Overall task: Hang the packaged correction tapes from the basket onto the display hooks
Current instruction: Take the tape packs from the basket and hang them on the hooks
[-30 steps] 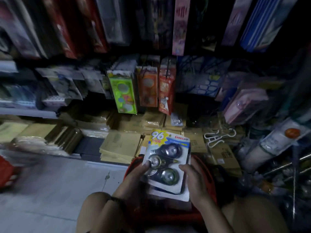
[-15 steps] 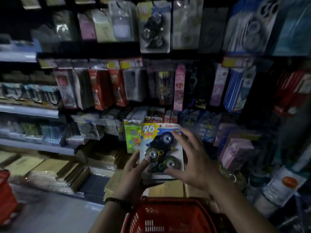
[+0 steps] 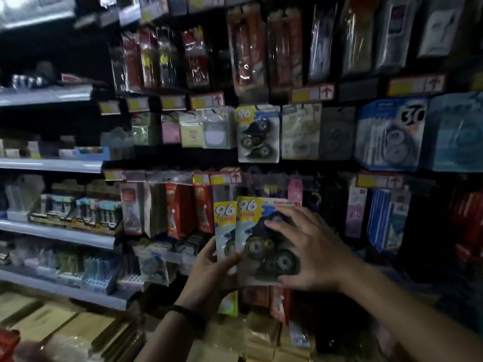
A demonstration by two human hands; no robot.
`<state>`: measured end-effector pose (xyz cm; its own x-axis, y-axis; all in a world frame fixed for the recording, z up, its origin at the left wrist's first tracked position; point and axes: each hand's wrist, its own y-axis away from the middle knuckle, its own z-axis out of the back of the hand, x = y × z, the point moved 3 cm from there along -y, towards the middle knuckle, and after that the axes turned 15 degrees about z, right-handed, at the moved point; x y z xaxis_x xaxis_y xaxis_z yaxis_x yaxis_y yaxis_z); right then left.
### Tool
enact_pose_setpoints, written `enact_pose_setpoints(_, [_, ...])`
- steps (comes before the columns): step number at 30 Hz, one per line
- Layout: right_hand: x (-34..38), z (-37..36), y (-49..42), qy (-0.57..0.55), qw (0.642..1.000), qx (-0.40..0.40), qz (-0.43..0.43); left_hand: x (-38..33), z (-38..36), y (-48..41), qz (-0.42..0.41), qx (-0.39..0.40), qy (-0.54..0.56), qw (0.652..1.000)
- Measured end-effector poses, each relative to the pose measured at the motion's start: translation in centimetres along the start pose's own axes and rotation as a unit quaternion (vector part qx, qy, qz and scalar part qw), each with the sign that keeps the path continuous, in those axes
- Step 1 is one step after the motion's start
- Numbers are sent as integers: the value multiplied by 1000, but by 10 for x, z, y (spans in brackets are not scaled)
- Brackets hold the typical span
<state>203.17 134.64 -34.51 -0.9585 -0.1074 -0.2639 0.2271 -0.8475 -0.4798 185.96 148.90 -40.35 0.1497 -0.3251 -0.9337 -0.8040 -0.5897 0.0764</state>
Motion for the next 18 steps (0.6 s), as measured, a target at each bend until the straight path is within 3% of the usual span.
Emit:
enact_pose_setpoints(4, [-22, 13, -28, 12, 1000, -16, -4, -34, 14, -14, -21, -11, 4, 1000])
enact_pose_setpoints(8, [-44, 23, -61, 62, 998, -17, 1, -71, 29, -29, -91, -72, -24, 993])
enact_pose_setpoints(13, [-70, 32, -109, 142, 990, -10, -11, -111, 42, -46, -256, -211, -82, 940])
enact_pose_setpoints(18, [-91, 40, -151, 189, 981, -29, -34, -138, 49, -66, -286, -231, -97, 925])
